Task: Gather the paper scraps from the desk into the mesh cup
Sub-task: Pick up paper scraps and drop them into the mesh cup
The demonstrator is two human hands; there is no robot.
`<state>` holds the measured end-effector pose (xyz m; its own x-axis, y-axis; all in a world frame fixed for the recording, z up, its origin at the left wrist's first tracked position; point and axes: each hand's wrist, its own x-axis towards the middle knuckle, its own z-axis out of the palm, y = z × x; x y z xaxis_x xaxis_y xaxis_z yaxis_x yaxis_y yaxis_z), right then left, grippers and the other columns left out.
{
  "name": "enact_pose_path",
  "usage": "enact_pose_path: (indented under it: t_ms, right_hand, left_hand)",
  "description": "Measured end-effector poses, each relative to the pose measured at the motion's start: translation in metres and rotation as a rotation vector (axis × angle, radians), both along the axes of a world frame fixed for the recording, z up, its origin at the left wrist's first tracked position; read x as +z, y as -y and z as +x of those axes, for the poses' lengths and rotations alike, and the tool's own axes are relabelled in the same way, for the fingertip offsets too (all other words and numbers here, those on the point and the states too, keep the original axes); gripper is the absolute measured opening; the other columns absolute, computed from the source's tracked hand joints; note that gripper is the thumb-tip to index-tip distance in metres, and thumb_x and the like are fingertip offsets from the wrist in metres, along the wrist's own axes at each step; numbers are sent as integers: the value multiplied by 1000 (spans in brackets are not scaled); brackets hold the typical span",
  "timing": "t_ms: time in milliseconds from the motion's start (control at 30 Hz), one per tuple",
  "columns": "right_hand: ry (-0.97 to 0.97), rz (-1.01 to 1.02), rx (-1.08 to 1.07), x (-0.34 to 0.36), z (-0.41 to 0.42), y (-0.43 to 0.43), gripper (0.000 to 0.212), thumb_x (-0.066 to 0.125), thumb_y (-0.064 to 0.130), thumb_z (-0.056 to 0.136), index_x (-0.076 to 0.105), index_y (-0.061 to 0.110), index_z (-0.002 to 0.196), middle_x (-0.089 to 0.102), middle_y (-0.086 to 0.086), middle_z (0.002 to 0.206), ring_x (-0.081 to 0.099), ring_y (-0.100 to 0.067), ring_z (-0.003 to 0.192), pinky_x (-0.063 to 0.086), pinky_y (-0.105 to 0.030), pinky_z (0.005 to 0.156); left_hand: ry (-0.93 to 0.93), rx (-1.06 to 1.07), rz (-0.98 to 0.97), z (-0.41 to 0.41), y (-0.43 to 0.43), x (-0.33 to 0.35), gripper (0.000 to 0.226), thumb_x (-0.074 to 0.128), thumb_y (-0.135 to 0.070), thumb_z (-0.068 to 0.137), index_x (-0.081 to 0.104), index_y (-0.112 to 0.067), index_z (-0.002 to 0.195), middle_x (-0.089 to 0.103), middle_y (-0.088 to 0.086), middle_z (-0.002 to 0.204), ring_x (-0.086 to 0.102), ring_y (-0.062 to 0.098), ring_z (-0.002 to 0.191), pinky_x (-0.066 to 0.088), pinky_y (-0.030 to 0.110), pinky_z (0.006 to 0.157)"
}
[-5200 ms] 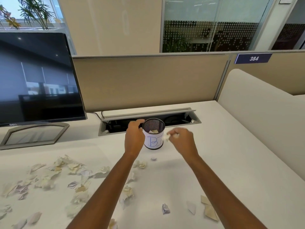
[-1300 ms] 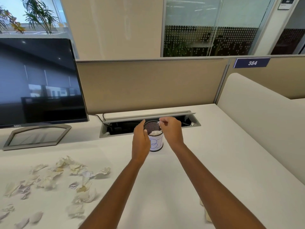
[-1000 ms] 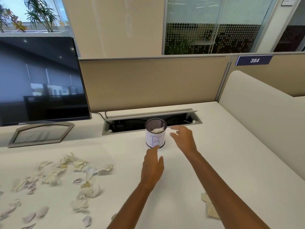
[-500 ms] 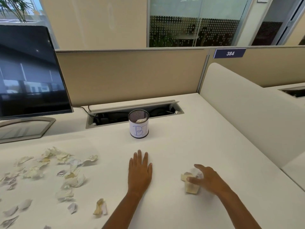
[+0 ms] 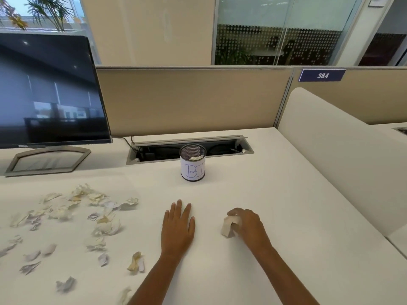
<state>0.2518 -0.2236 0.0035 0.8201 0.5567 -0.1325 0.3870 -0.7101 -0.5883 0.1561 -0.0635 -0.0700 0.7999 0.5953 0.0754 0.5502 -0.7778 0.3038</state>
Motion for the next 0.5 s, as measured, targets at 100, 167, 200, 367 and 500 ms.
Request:
enact_pose_path:
  t_ms: [100,167,200,367,500]
  right_hand:
    - [49,101,7,17,17,-28,31,57,6,84,62,14,113,63,-11,112,57,-24,106,39,-23,80]
    - [98,150,9,31,31,-52,31,58,7,84,63,14,113,63,-12,112,58,-25,104,42,-26,82]
    - [118,184,11,39,38,-66,31,59,7,84,63,14,113,64,-13,111,59,-27,103,43,-26,82]
    - [204,334,67,73,69,-132,28,56,8,83,65,11,110,64,-15,109,59,-30,100,43,-30,78]
    - [234,329,113,80,85,-172,29,53,4,82,64,10,108,59,-19,107,57,-33,97,37,-29,71]
  left_hand:
    - [7,27,-7,-3,-2,1,50,26,-35,99,19,-28,148,9,2,160,9,18,148,6,31,121]
    - [8,29,-7,-3,-2,0,50,26,-34,99,18,-28,148,8,2,160,8,17,148,5,31,121]
    - [9,30,-5,-3,-3,0,50,25,-34,99,17,-28,148,7,1,160,8,17,148,5,31,121]
    - [41,33,-29,-3,-4,-4,50,26,-34,99,18,-29,148,6,0,160,6,15,148,3,30,121]
    - [58,41,-24,-1,-6,-6,50,25,-33,99,17,-29,148,6,0,160,6,15,148,3,29,121]
